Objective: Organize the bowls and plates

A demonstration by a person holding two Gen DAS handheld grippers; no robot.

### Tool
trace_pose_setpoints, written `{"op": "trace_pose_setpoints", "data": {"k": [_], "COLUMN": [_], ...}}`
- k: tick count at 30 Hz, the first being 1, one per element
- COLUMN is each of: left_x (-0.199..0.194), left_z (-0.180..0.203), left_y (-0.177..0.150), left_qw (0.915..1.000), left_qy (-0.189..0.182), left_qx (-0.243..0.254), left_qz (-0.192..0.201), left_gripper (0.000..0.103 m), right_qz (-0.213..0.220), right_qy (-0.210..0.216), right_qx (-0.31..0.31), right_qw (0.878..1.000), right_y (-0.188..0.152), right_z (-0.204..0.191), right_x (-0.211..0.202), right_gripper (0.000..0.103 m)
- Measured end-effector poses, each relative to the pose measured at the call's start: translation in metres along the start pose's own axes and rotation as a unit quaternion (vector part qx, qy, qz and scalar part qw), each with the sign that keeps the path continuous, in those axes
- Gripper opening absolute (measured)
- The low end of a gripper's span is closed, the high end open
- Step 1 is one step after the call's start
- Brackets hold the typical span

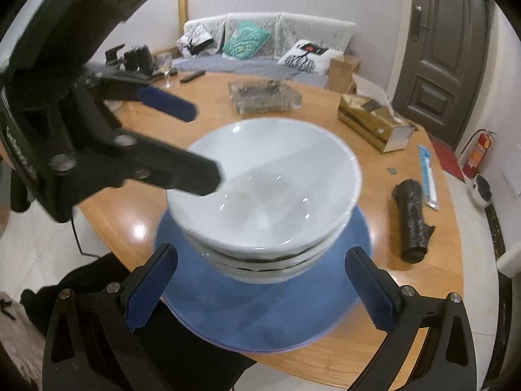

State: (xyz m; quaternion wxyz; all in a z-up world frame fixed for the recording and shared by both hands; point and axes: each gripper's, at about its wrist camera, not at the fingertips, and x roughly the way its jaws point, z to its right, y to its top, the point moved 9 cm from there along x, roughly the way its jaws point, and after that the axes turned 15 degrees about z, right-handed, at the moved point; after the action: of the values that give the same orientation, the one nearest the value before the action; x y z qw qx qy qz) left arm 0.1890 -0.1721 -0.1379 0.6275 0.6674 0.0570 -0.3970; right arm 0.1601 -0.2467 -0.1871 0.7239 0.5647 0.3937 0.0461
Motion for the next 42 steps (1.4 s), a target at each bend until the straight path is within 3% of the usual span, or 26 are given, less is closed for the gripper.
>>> {"op": "trace_pose_setpoints", "data": {"k": [3, 9, 13, 21, 27, 31, 36, 42], "left_x": [-0.01, -0.033, -0.054, -0.099, -0.133, -0.16, -0.19, -0.221], "left_z": [-0.007, -0.027, -0.046, -0.078, -0.096, -0.105, -0.116, -0.121], "left_y": [0.002, 0.003, 0.004, 0.003, -0.004, -0.007, -0.007, -0.006], "left_qw": [0.9998, 0.9963, 0.9888, 0.9685, 0.9485, 0.93, 0.9059, 0.8857], "left_qy": [0.01, 0.066, 0.116, 0.184, 0.238, 0.281, 0.324, 0.354], "left_qx": [-0.007, -0.008, -0.025, -0.074, -0.094, -0.094, -0.093, -0.079], "left_qz": [0.017, 0.055, 0.091, 0.15, 0.187, 0.217, 0.257, 0.289], "left_gripper": [0.103, 0.103, 0.103, 0.103, 0.103, 0.103, 0.103, 0.103], "right_qz": [0.024, 0.09, 0.095, 0.129, 0.162, 0.197, 0.235, 0.263], "right_qy": [-0.005, -0.032, -0.033, -0.079, -0.109, -0.137, -0.136, -0.149], "right_qx": [0.007, -0.011, 0.002, -0.002, 0.011, 0.005, 0.009, -0.005], "right_qw": [1.0, 0.995, 0.995, 0.988, 0.981, 0.971, 0.962, 0.953], "right_y": [0.009, 0.031, 0.035, 0.054, 0.08, 0.1, 0.116, 0.13], "right_z": [0.003, 0.0, -0.003, -0.006, -0.006, -0.009, -0.017, -0.027], "right_x": [-0.013, -0.035, -0.038, -0.049, -0.06, -0.07, -0.083, -0.093], "right_gripper": [0.102, 0.102, 0.102, 0.102, 0.102, 0.102, 0.102, 0.102]}}
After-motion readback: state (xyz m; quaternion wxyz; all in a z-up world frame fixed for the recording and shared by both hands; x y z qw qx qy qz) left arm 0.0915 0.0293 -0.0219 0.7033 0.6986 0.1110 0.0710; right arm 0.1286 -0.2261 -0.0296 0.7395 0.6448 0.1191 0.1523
